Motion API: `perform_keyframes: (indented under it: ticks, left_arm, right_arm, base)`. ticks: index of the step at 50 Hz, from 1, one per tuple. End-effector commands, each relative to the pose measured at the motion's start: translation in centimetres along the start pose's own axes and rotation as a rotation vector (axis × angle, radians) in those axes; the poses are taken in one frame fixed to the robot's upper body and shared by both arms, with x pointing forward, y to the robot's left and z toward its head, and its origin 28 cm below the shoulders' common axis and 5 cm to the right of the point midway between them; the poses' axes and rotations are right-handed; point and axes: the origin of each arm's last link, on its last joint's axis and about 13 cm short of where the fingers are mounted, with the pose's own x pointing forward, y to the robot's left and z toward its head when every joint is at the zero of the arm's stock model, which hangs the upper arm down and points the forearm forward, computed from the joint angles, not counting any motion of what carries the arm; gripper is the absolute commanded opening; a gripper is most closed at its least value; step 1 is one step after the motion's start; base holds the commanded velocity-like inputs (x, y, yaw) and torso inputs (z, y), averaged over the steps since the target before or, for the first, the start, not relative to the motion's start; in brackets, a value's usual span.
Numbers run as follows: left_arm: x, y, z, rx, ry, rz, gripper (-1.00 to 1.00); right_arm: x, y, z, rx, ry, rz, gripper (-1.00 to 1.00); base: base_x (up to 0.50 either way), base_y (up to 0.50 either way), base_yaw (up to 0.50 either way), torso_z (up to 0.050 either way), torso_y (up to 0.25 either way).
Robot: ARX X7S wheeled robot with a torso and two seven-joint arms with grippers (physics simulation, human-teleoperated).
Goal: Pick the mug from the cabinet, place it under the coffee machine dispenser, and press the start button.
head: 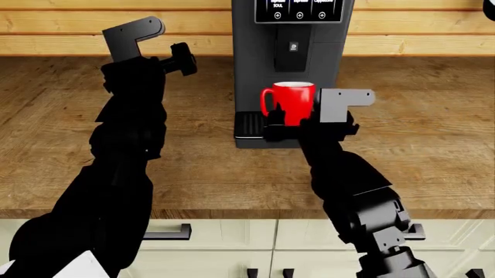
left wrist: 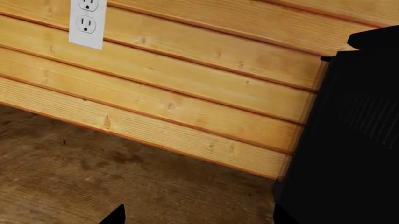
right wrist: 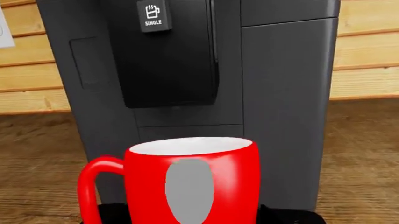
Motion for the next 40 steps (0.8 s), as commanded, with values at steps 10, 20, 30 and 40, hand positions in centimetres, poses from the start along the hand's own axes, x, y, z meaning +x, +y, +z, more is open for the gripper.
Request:
perform_keyframes:
  ticks: [10, 20, 30, 40]
  left_arm:
    - [0.0, 0.0, 0.0, 0.002, 0.0, -0.001, 1.0]
    - [0.0, 0.0, -0.1, 0.001, -0.001, -0.002, 1.0]
    - [0.0, 0.0, 0.0, 0.002, -0.001, -0.003, 1.0]
    - [0.0, 0.0, 0.0, 0.003, -0.002, -0.003, 1.0]
  right_arm:
    - [2.0, -0.2, 0.1, -0.021, -0.003, -0.007, -1.0]
    - [2.4, -0.2, -0.3, -0.026, 0.026, -0.012, -1.0]
    - [2.4, -0.3, -0.6, -0.03, 0.048, -0.006, 1.0]
    - [1.8, -0.4, -0.6, -0.02, 0.046, -0.01, 1.0]
  base:
    - [0.03, 0.0, 0.01, 0.0, 0.0]
    - [0.04, 0.01, 0.02, 0.002, 0.0]
    - [0.03, 0.01, 0.02, 0.001, 0.0]
    - [0.03, 0.01, 0.02, 0.001, 0.0]
